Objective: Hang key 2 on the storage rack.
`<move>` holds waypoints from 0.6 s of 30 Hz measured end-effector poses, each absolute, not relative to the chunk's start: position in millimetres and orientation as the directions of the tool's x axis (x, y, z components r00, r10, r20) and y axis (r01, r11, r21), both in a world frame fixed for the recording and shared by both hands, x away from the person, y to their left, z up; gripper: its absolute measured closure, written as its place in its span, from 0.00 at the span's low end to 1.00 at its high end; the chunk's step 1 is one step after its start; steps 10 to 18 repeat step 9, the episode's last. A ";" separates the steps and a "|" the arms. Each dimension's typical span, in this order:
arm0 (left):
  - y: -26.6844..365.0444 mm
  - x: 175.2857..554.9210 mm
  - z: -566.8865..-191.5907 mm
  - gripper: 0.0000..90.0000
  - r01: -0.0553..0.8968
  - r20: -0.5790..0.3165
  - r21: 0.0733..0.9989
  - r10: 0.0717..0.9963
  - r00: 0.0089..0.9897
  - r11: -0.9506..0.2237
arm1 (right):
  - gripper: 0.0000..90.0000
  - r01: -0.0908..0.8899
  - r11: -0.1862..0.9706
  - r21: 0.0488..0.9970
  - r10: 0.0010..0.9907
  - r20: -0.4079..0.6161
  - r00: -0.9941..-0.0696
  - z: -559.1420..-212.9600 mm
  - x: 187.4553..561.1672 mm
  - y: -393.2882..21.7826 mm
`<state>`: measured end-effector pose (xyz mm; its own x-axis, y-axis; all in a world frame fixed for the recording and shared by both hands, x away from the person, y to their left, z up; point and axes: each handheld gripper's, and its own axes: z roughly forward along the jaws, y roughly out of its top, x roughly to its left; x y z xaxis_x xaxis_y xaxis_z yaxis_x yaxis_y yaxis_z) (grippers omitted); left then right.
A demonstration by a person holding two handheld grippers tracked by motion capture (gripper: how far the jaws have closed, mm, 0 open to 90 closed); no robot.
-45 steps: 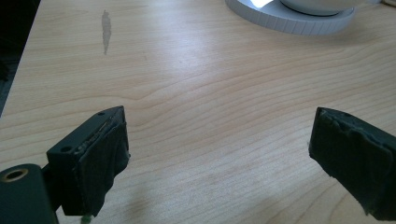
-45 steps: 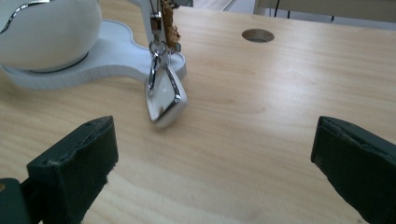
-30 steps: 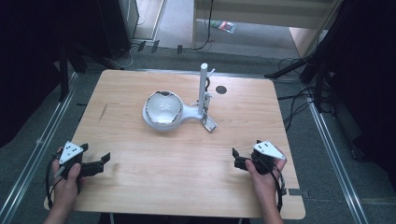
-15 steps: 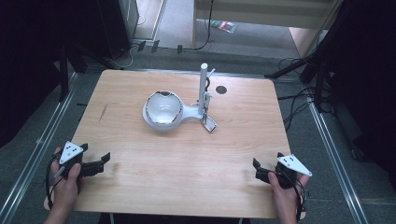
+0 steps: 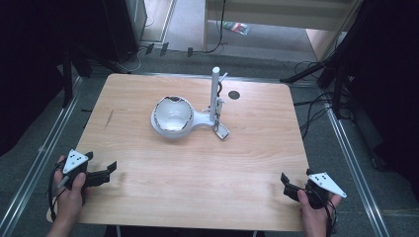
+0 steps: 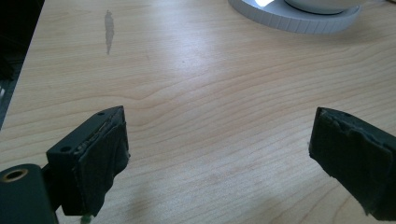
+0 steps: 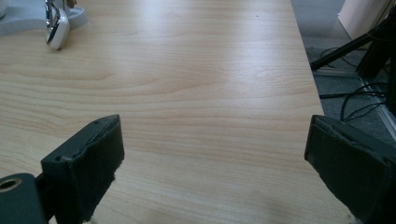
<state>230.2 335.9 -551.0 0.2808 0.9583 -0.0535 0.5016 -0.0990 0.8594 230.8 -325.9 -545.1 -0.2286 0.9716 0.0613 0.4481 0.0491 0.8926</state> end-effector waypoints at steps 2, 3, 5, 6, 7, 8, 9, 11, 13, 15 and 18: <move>335.5 230.1 -550.9 0.05 0.503 -0.048 0.858 0.958 0.282 -0.105 | 0.05 0.449 0.040 0.893 0.972 0.070 -0.226 -545.3 231.8 -326.7; 335.3 230.1 -550.8 0.05 0.504 -0.047 0.857 0.958 0.283 -0.107 | 0.05 0.454 0.039 0.890 0.972 0.071 -0.224 -545.3 232.5 -326.7; 335.4 230.2 -550.9 0.05 0.504 -0.047 0.857 0.958 0.283 -0.107 | 0.05 0.452 0.032 0.892 0.973 0.076 -0.219 -545.5 233.6 -327.1; 335.5 230.2 -550.9 0.05 0.504 -0.047 0.857 0.958 0.283 -0.107 | 0.05 0.454 0.030 0.891 0.973 0.079 -0.219 -545.4 233.8 -327.6; 335.5 230.2 -550.7 0.05 0.506 -0.047 0.856 0.958 0.283 -0.108 | 0.06 0.455 0.021 0.890 0.973 0.087 -0.216 -545.4 233.8 -328.0; 335.3 230.4 -550.8 0.05 0.507 -0.048 0.855 0.958 0.283 -0.107 | 0.06 0.458 0.013 0.889 0.972 0.095 -0.213 -545.3 233.5 -328.4; 335.2 230.5 -550.8 0.05 0.507 -0.046 0.855 0.958 0.282 -0.108 | 0.07 0.455 0.008 0.890 0.971 0.101 -0.215 -545.4 233.3 -329.1; 335.2 230.5 -550.8 0.05 0.507 -0.046 0.855 0.958 0.282 -0.108 | 0.07 0.455 0.008 0.890 0.971 0.101 -0.215 -545.4 233.3 -329.1; 335.2 230.5 -550.8 0.05 0.507 -0.046 0.855 0.958 0.282 -0.108 | 0.07 0.455 0.008 0.890 0.971 0.101 -0.215 -545.4 233.3 -329.1; 335.2 230.5 -550.8 0.05 0.507 -0.046 0.855 0.958 0.282 -0.108 | 0.07 0.455 0.008 0.890 0.971 0.101 -0.215 -545.4 233.3 -329.1; 335.2 230.5 -550.8 0.05 0.507 -0.046 0.855 0.958 0.282 -0.108 | 0.07 0.455 0.008 0.890 0.971 0.101 -0.215 -545.4 233.3 -329.1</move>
